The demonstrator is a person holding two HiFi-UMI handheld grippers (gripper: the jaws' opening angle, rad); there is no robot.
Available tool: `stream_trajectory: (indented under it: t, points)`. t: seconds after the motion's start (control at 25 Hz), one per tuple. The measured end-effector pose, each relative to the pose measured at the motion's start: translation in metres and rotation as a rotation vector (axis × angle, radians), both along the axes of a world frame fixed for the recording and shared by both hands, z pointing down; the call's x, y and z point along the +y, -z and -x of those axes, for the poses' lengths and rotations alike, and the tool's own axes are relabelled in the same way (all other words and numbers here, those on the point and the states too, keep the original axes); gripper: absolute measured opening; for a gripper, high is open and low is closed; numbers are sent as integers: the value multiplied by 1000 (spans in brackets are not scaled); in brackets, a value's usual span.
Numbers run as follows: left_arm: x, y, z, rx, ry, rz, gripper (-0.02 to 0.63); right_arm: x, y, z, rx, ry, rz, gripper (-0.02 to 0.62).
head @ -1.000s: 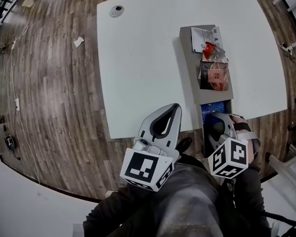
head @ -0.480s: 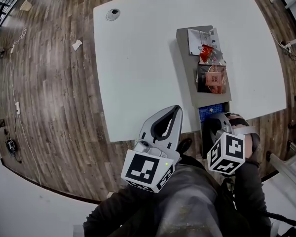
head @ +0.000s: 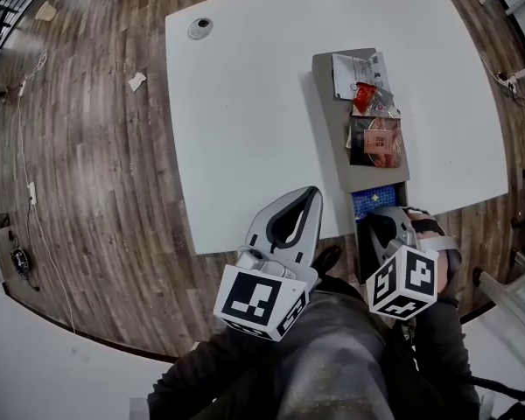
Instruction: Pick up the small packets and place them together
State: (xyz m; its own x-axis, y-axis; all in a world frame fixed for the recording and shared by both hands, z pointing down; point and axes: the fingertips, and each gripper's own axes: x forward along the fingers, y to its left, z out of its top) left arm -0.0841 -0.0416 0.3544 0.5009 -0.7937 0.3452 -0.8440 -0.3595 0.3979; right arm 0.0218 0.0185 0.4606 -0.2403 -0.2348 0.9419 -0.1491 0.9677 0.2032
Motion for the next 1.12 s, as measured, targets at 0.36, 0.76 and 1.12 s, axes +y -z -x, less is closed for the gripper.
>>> stream_trajectory:
  t: [0.36,0.76,1.12]
  points:
    - [10,8,-18,-16,-45,-25,-5,1,46,-1,-85,-55,-122,21]
    - [59,-14,-48,-188,-186,-150,30,19,73,-2,-180,-102,-155,21]
    - [79,-18,-77,-383,-366,-339,32,22,84,-12,-231,-116,-145,21]
